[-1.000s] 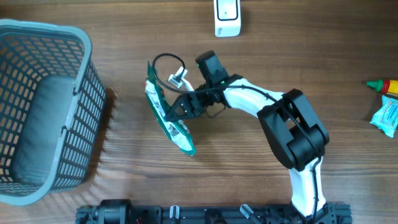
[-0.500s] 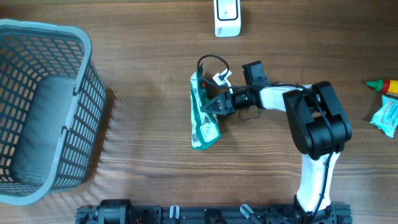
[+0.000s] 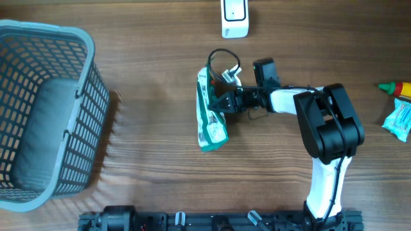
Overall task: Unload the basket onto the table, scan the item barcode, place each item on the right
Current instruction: 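Lift gloves packet up to the scanner window with right gripper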
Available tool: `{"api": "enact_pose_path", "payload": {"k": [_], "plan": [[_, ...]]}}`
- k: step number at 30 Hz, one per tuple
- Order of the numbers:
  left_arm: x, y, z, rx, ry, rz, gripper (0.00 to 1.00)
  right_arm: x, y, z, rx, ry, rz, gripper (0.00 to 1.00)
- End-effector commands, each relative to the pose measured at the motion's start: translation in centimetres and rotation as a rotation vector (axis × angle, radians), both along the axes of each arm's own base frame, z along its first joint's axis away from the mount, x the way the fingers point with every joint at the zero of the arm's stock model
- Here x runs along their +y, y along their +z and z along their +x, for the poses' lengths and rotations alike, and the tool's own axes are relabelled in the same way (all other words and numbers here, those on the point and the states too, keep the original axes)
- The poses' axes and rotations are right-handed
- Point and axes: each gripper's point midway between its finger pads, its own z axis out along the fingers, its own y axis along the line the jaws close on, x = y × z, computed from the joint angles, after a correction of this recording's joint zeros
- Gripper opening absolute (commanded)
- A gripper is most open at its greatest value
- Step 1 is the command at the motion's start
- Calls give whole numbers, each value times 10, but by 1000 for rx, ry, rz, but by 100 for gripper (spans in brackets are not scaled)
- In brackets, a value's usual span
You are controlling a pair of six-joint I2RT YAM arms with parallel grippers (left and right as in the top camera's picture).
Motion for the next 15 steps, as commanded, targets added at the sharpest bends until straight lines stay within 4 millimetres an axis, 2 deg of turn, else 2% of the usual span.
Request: {"api": "enact_pose_path", "payload": {"k": [1,5,8,12,15], "plan": [[0,0,0,-6,-3,6,100,-1,71,-3,11,89,80,5],[0,0,0,-6,-3,6,100,1,155,-8,-257,112,122,5],[0,0,0,-6,-3,6,100,-3,200,-23,-436,105,146,5],[0,0,0,-6,-3,6,100,5,216,-26,-443,128,147,5],[0,0,0,-6,-3,6,100,20,244,-33,-403,167,142,5]]}}
